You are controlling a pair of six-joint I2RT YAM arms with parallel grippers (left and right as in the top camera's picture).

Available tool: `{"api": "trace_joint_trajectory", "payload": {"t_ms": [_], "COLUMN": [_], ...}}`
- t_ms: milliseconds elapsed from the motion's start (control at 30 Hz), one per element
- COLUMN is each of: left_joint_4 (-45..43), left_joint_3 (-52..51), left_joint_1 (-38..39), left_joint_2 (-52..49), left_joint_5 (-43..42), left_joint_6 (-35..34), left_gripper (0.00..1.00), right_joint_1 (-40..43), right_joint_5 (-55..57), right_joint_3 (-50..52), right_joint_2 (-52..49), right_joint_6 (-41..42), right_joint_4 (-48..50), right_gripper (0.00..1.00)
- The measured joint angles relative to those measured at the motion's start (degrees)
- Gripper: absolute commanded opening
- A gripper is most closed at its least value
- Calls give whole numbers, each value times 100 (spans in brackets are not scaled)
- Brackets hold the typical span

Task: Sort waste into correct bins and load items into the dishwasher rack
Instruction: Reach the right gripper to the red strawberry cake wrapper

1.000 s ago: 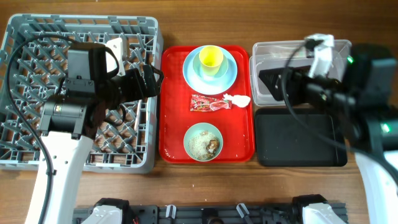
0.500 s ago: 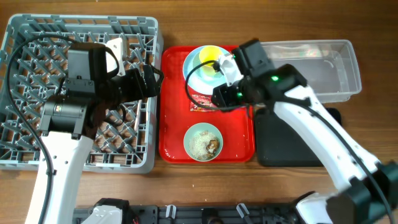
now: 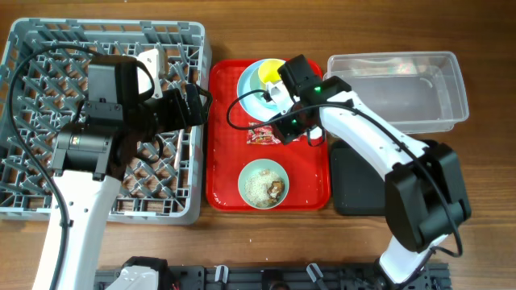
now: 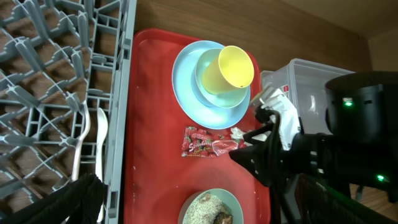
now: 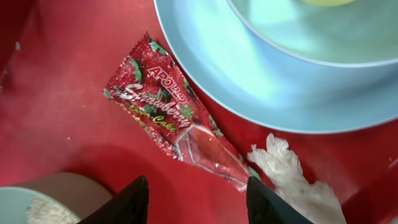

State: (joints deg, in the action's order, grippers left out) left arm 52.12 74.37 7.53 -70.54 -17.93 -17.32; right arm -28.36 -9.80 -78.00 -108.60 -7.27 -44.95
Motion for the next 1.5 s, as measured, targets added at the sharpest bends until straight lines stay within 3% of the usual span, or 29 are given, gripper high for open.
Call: {"api": "trace_joint_trajectory", "payload": {"t_ms": [367,1000,1100,1267,1400,1500], "left_joint_4": [2,2,2,2,2,2], "left_joint_3": [0,0,0,0,0,0], "left_joint_1": [0,0,0,0,0,0], "left_joint_2": [0,0,0,0,0,0], "left_joint_5": [0,0,0,0,0,0], "left_joint_6": [0,0,0,0,0,0], "left_gripper": [100,100,100,100,100,100], "right_joint_1": [0,0,0,0,0,0], "right_joint_5": [476,339,249,-4,-68,-70], "right_joint_3": [190,496,656,658,660,660], "right_joint_2": [-286,-289,-297,-297,-297,-295], "right_joint_6": [-98,37,92,415,599,662], "right_joint_4": [413,542,540,509,407,407], "right_gripper": [48,48,43,21,22,33]}}
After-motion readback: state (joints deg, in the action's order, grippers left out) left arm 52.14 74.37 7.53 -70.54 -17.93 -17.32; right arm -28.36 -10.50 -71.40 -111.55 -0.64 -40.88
